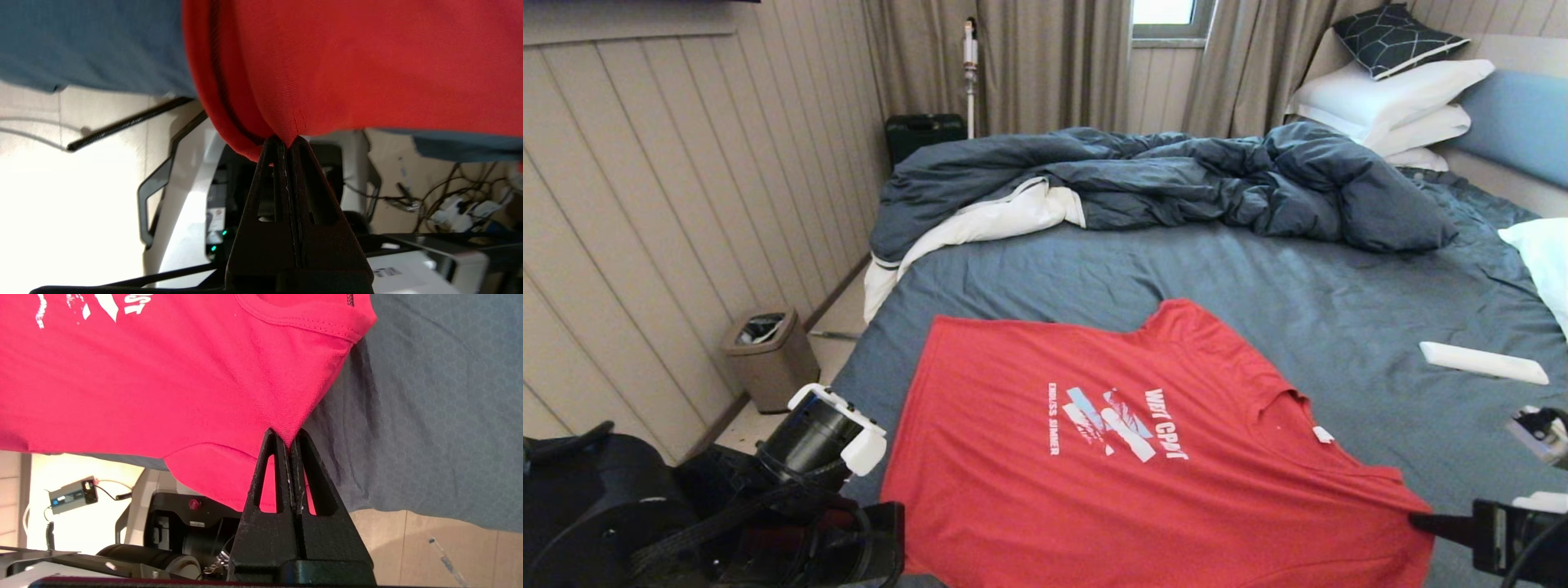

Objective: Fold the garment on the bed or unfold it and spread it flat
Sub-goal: Fold the red T-shirt

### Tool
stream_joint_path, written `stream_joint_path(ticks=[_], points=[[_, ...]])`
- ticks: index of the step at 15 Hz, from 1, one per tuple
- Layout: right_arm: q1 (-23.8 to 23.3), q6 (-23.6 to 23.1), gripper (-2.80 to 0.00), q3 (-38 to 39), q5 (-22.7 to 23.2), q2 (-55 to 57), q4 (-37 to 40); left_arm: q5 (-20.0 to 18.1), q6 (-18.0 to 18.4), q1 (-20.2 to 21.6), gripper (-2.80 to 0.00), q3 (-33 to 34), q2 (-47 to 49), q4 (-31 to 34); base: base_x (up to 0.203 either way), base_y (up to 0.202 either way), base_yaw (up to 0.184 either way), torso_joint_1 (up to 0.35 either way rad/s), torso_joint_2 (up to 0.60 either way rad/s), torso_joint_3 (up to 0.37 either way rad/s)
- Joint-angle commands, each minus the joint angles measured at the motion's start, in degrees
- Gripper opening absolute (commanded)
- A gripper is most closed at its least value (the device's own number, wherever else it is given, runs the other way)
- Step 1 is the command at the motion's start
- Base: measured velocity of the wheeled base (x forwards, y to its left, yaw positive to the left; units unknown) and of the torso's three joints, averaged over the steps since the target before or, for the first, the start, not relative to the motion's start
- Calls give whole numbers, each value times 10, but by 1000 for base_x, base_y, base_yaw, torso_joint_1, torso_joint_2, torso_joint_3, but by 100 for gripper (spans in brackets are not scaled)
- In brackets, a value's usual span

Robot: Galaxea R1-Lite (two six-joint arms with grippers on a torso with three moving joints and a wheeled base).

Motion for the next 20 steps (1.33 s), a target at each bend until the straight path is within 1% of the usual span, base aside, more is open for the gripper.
stream_joint_path(ticks=[1,5,7,8,10,14,17,20], points=[[1,3,-280,-9,2,2,-1,0,-2,0,-280,-23,-1,6,0,0,0,0,0,0],[6,36,-280,-59,2,18,-1,-2,-1,8,-280,-104,8,38,0,0,0,0,0,0],[8,46,-280,-90,2,47,-1,-2,2,29,-280,-159,17,69,0,0,0,0,0,0],[8,48,-280,-100,2,62,-1,-2,3,40,-280,-179,22,82,0,0,0,0,0,0],[14,49,-280,-117,1,98,-2,-23,9,66,-280,-210,45,101,0,0,0,0,0,0],[23,49,-280,-154,-1,166,-4,-33,18,93,-280,-246,106,102,0,0,0,0,0,0],[27,49,-280,-199,-3,224,-5,-35,26,116,-280,-289,140,106,0,0,0,0,0,0],[40,50,-280,-255,-13,281,-3,-53,36,141,-280,-350,168,137,0,0,0,0,0,0]])
